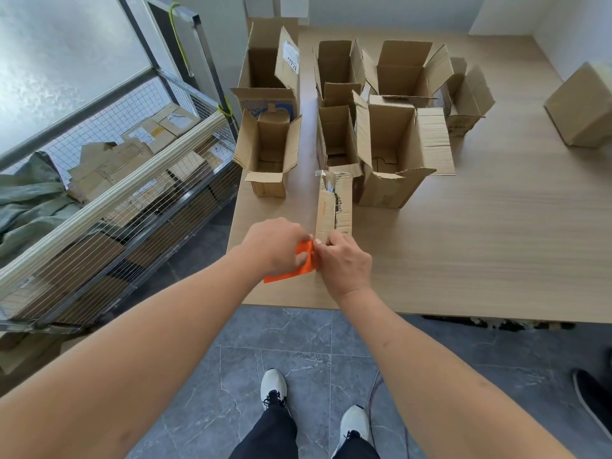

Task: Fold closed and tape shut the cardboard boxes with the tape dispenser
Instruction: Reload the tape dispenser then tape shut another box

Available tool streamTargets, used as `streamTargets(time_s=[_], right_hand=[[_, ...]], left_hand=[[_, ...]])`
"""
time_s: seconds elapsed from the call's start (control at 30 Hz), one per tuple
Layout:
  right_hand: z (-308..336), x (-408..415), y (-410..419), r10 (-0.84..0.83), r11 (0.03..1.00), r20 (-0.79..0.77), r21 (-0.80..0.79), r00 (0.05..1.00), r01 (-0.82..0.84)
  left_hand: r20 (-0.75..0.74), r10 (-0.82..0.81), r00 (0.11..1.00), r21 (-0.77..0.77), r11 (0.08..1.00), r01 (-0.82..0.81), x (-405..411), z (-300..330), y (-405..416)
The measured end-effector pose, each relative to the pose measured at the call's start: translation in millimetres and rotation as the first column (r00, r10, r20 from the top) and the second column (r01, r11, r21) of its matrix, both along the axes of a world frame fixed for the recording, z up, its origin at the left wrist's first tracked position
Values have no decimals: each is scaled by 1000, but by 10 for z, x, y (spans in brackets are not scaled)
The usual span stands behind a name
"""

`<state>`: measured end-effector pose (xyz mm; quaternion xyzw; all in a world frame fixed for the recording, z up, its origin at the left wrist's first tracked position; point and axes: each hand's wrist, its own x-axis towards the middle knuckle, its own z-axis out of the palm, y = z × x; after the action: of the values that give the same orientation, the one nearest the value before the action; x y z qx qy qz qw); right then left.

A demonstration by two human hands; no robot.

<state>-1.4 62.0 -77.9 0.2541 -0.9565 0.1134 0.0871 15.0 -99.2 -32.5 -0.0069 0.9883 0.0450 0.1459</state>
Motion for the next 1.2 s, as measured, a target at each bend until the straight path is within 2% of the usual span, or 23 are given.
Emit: streamTargets(time_s=[0.17,0.33,0.6,0.8,1.03,1.2], right_hand=[[-34,38,-86,-37,999,-3,-32,999,37],[-27,28,-136,-22,999,-6,-46,1000,21],[-61,54,-166,-47,991,-64,-128,997,39],[-203,25,-114,-67,987,-97,-154,993,51],[-307,7,-46,-51,990,-101,-136,994,37],[-308,15,-40,-66,992,-106,-115,992,53]], left_hand=[[42,102,994,-25,995,-101,-67,96,108],[67,206,976,33,977,-209,-74,136,82],[7,206,978,90,974,-206,33,7,9],[0,296,955,244,926,-287,170,-163,-61],[37,315,949,289,905,-311,128,-217,-89],[-48,185,981,176,969,-174,118,-216,-86]])
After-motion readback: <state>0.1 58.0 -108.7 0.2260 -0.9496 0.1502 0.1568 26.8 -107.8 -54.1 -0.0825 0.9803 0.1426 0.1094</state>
